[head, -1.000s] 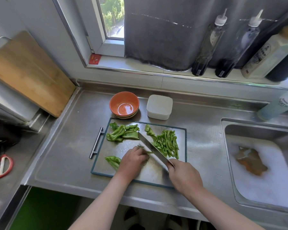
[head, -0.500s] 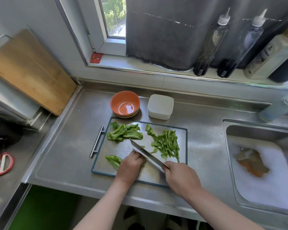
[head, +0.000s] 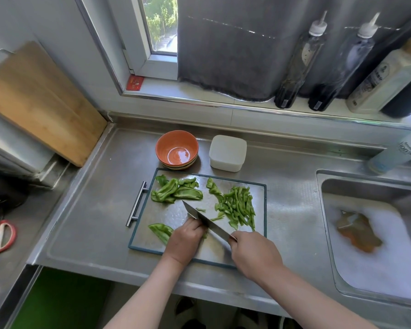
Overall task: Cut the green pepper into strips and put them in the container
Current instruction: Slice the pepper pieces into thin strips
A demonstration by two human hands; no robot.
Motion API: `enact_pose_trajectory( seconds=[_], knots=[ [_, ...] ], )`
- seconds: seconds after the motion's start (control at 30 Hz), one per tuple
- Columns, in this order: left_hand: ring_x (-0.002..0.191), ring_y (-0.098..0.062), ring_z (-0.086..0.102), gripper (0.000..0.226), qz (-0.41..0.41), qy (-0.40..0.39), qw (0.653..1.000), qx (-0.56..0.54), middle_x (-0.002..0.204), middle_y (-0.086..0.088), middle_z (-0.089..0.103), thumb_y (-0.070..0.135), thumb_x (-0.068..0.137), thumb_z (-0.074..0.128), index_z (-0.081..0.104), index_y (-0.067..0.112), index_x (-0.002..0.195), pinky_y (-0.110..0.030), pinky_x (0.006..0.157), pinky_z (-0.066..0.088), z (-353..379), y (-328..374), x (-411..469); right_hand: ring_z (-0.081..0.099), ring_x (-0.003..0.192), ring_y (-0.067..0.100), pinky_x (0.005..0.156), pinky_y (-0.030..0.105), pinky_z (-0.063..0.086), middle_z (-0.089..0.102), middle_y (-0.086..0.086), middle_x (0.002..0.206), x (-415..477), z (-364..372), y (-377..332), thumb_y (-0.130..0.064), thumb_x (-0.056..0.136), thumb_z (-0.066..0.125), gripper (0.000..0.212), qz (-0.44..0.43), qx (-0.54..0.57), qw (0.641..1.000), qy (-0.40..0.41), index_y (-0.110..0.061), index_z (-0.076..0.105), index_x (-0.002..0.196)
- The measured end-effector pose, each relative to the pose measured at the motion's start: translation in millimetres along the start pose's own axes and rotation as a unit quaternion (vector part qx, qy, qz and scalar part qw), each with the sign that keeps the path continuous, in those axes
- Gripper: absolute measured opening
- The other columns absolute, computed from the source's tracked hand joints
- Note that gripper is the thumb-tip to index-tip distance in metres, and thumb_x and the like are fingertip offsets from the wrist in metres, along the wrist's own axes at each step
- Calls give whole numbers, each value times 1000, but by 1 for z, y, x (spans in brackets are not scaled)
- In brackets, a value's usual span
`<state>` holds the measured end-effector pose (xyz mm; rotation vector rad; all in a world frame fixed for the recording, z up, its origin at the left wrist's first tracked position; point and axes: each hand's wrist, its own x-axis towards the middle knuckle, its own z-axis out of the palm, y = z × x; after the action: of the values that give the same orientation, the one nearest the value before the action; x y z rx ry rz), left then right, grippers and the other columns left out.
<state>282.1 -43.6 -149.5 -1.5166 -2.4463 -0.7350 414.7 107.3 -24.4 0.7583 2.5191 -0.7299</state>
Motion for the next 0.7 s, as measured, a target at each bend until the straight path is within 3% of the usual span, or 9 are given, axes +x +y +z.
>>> enact_pose_trajectory(
  seconds=[0.1, 0.33, 0.7],
  knots=[
    [80, -15, 55, 16, 2, -5, 1000, 7, 84, -3, 67, 10, 79, 57, 73, 12, 80, -25, 55, 48, 0, -1, 1, 52, 68, 18, 56, 32, 37, 57, -6, 74, 2, -3, 0, -29, 100, 37, 29, 5, -1, 1000, -15, -27, 52, 75],
    [78, -17, 58, 19, -11, -29, 999, -6, 85, -2, 66, 9, 78, 55, 73, 13, 83, -27, 52, 51, 3, -6, -2, 53, 69, 19, 60, 32, 40, 57, -3, 77, 12, -12, 0, -29, 101, 39, 28, 21, 1, 998, -57, -27, 52, 77],
    [78, -18, 61, 17, -26, -26, 999, -11, 86, -2, 67, 13, 82, 57, 74, 13, 83, -30, 53, 53, 6, -5, -3, 54, 73, 21, 65, 32, 44, 56, -4, 77, 21, 8, 3, -31, 104, 37, 27, 4, 8, 999, -52, -24, 55, 85]
  ],
)
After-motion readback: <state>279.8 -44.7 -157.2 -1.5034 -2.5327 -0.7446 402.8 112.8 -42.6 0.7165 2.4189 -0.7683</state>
